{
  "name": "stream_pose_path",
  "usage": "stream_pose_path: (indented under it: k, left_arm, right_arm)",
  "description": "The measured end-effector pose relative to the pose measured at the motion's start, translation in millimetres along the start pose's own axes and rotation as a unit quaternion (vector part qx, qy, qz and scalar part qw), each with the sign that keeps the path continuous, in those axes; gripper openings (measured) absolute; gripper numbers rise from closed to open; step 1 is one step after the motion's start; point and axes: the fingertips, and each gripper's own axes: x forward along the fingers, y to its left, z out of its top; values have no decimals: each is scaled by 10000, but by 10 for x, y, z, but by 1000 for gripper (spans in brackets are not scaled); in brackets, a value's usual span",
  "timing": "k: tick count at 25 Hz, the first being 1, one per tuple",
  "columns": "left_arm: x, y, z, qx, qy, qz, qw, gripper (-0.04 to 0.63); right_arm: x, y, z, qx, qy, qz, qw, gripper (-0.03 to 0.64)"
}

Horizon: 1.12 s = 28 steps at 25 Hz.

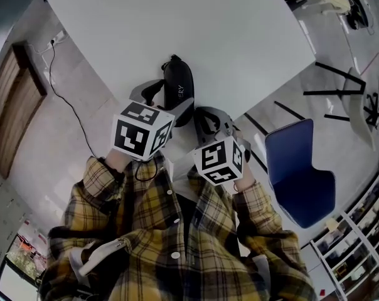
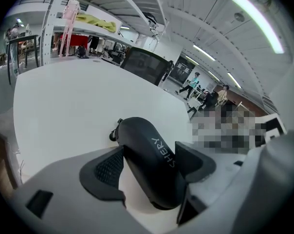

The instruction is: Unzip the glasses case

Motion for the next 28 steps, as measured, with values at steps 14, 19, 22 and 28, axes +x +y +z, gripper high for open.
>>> stream_pose_path:
  k: [14,19,22,28]
  left_arm:
    - [-14,19,13,-74,36,-114,9999,331]
    - [-13,23,5,-70,38,-133,9999,331]
    - [-25,37,-4,-68,59,-148,9998,333]
    - [-16,-7,-5,155,297,-312,9989,333]
  right_arm:
    - [255,-423,348,-995,44,493,9938,0]
    - [397,-592,515,-948,-32,491,9943,0]
    - [485,-663,633,-867,-89,527,9948,0]
    - [438,-664,576,-509,-122,494,9974,-2]
